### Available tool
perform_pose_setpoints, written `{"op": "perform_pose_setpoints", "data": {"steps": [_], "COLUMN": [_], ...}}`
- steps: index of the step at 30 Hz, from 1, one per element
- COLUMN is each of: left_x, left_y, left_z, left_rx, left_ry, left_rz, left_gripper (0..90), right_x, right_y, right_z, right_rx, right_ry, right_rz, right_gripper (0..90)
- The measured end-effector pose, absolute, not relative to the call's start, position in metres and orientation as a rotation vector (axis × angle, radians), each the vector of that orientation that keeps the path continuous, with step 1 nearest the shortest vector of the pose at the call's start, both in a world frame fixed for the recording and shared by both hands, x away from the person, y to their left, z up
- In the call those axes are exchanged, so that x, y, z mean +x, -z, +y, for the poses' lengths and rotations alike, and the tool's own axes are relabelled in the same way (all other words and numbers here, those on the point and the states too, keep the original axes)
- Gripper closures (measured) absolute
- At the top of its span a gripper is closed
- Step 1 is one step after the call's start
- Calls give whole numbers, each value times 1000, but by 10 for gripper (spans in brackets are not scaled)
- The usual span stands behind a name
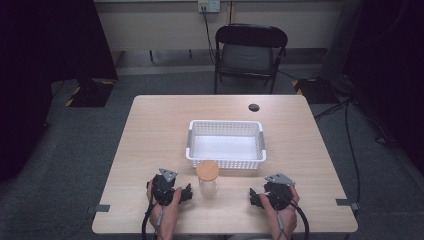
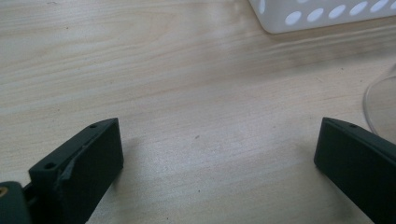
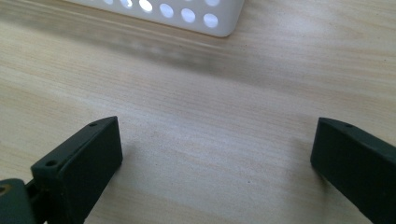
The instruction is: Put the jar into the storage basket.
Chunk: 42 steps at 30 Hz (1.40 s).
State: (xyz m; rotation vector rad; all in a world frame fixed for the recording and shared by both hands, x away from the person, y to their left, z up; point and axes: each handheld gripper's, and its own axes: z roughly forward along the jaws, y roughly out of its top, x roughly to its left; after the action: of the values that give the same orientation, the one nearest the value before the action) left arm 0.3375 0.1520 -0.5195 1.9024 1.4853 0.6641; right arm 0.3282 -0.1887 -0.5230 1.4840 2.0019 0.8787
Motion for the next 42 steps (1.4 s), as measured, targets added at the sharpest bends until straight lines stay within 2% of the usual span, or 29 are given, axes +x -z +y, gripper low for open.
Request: {"op": "perform_pose_setpoints", "data": {"steps": [18,42], "left_x": [338,330], "left_y": [520,513], "left_z": [152,166], "left_rx": [1903,1751], "left_ry": [-658,-545], "left_rz": [1483,1451], "left_gripper": [5,16], "right_x": [328,328], "right_y": [523,523], "right_z": [-189,-189], "right_rx": [1484,1484], "right_ry": [-879,-879], "right_rz": [2002,2002], "right_gripper": [12,12]}}
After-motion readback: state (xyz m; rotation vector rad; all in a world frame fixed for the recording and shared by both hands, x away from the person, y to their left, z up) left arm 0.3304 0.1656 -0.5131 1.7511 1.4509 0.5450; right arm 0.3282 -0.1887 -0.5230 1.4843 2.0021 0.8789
